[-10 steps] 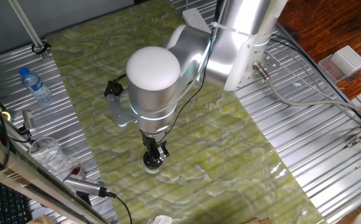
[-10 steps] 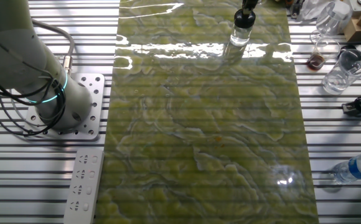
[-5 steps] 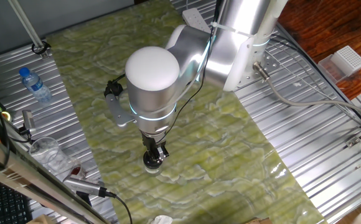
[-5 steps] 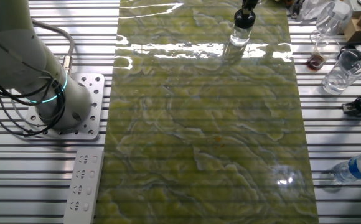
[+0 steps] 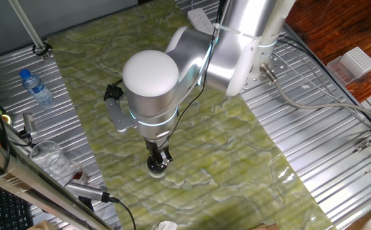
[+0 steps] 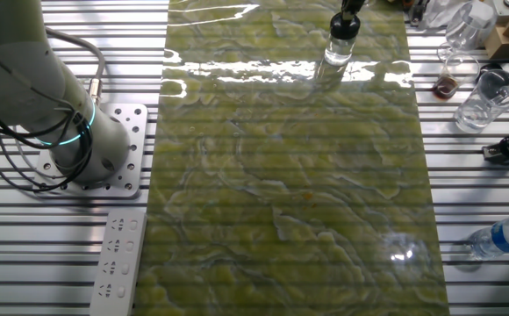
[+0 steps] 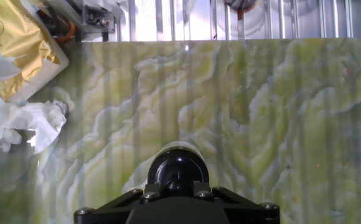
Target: Screw the lid onto the jar
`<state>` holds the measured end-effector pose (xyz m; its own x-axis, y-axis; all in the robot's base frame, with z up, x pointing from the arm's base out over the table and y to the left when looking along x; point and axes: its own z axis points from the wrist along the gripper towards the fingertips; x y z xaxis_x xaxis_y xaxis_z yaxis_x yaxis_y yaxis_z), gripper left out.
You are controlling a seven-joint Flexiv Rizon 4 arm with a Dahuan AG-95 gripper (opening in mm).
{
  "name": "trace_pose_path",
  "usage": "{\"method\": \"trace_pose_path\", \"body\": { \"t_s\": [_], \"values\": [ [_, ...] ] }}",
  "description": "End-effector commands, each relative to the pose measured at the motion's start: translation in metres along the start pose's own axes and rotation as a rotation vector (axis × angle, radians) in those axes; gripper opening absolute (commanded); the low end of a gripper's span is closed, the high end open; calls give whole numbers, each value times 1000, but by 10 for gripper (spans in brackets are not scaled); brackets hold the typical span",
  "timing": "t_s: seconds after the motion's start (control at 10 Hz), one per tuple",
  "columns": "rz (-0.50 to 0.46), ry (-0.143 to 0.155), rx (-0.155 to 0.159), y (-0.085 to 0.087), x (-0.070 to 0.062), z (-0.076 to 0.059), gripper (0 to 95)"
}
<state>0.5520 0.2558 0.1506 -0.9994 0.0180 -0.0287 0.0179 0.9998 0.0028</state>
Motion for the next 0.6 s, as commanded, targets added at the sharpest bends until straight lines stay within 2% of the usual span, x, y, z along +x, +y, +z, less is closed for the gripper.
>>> {"method": "trace_pose_path", "body": {
  "t_s": [0.1, 0.6],
  "values": [
    [2, 4, 0, 0, 1, -1, 0],
    [15, 10, 3, 1, -2, -2, 0]
  ]
}}
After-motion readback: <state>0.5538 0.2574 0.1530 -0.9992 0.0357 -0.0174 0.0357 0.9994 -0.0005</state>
